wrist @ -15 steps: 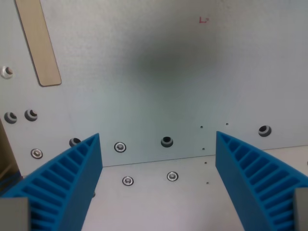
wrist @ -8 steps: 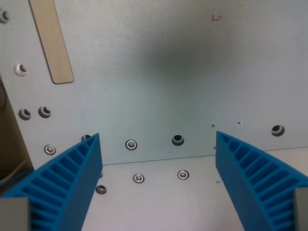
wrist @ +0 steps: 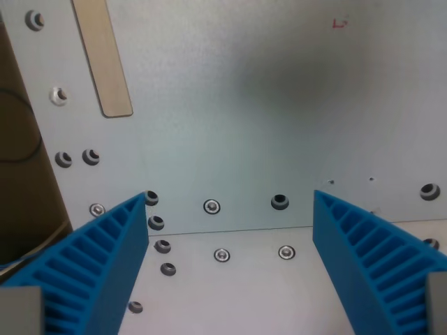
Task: Rotate around base positive x
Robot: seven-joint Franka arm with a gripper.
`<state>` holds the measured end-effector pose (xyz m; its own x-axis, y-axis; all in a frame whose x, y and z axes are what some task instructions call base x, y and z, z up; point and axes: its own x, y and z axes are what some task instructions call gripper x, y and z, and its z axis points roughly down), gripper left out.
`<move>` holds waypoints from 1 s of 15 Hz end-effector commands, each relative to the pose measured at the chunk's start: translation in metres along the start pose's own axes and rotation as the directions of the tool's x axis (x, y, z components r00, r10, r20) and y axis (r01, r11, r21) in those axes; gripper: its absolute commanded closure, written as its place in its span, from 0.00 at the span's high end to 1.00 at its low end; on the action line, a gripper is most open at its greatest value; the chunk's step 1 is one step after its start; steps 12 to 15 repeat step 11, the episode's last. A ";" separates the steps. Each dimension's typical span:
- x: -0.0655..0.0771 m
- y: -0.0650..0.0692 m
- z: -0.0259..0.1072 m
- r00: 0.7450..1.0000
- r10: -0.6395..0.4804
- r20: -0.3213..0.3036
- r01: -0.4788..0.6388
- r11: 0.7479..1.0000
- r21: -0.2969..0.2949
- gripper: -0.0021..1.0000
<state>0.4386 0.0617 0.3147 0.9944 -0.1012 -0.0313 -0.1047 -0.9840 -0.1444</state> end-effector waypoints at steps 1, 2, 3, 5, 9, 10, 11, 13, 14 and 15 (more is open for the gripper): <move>-0.001 0.005 -0.002 1.000 -0.022 0.009 0.019 0.980 0.199 1.00; -0.001 0.005 -0.002 1.000 -0.022 0.011 0.019 0.978 0.210 1.00; -0.001 0.005 -0.002 1.000 -0.022 0.012 0.019 0.975 0.221 1.00; -0.001 0.005 -0.002 1.000 -0.023 0.014 0.019 0.970 0.244 1.00; -0.001 0.005 -0.002 1.000 -0.025 0.019 0.019 0.957 0.289 1.00; -0.001 0.005 -0.002 0.999 -0.026 0.020 0.019 0.954 0.300 1.00; -0.001 0.005 -0.002 0.999 -0.027 0.021 0.019 0.950 0.311 1.00; -0.001 0.005 -0.002 0.999 -0.027 0.021 0.019 0.950 0.311 1.00; -0.001 0.005 -0.002 0.999 -0.027 0.021 0.019 0.950 0.311 1.00; -0.001 0.005 -0.002 0.999 -0.027 0.021 0.019 0.950 0.311 1.00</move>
